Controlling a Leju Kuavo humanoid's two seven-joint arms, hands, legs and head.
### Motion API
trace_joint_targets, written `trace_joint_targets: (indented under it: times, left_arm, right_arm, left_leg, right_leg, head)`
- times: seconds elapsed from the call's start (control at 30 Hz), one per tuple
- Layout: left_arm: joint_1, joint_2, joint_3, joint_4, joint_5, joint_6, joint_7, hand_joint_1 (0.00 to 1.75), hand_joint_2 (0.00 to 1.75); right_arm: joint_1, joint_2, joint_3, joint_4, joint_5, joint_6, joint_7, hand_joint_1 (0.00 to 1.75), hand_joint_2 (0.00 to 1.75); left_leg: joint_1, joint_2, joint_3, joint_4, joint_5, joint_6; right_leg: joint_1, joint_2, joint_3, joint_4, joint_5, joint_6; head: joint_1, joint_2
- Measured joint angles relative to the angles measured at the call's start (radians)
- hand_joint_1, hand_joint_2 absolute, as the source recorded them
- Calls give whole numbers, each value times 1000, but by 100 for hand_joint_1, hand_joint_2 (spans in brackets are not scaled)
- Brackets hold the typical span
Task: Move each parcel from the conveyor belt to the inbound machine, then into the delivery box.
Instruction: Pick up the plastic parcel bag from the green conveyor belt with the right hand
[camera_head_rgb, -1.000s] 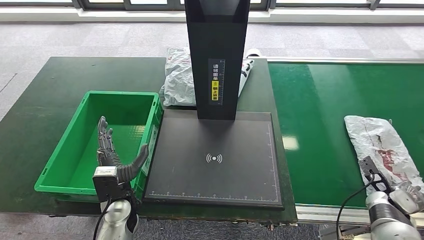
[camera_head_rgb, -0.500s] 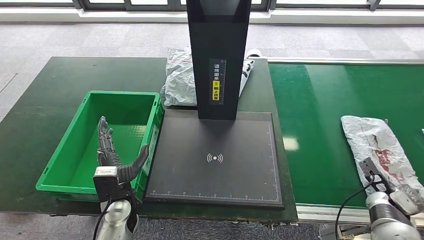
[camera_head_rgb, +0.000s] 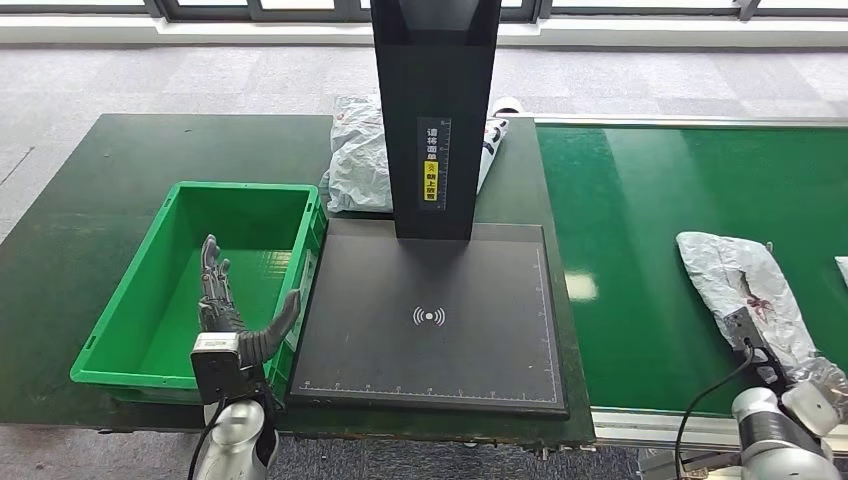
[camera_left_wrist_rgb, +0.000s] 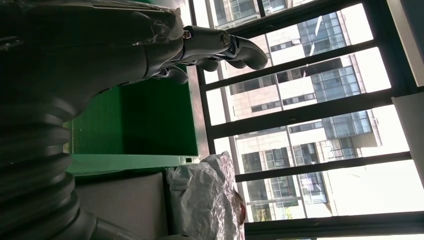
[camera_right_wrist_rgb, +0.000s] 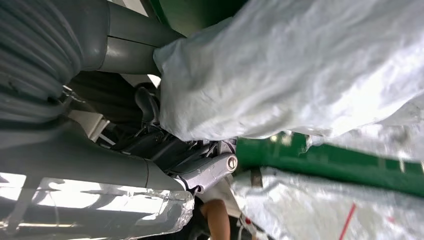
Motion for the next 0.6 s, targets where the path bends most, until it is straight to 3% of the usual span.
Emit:
trace_joint_targets:
  times: [0.13, 0.27, 0.37, 0.6]
  left_arm:
    - [-1, 0, 0, 8, 0, 5, 0, 0, 175]
    - [-3, 0, 0, 18, -3, 9, 0, 0, 175]
    - [-4, 0, 0, 28, -13, 9, 0, 0, 175]
    - [-10, 0, -6, 60, -45, 21, 0, 0, 175]
  right_arm:
    - [0, 32, 3, -44, -5, -120, -100, 175, 175]
    - [35, 156, 52, -210, -111, -149, -326, 175, 175]
    - [102, 267, 165, -391, -194, -103, -362, 175, 175]
    - [251, 438, 469, -724, -441, -16, -503, 175, 175]
  left_leg:
    - [0, 0, 0, 0, 0, 0]
    - [0, 4, 1, 0, 0, 0]
    - [1, 5, 2, -1, 0, -1]
    - [2, 7, 2, -2, -1, -4]
  right_leg:
    - [0, 0, 0, 0, 0, 0]
    - [2, 4, 0, 0, 0, 0]
    - [4, 4, -1, 0, 0, -1]
    - [4, 7, -2, 0, -1, -2]
  head:
    - [0, 0]
    - [0, 0]
    - [0, 0]
    - [0, 0]
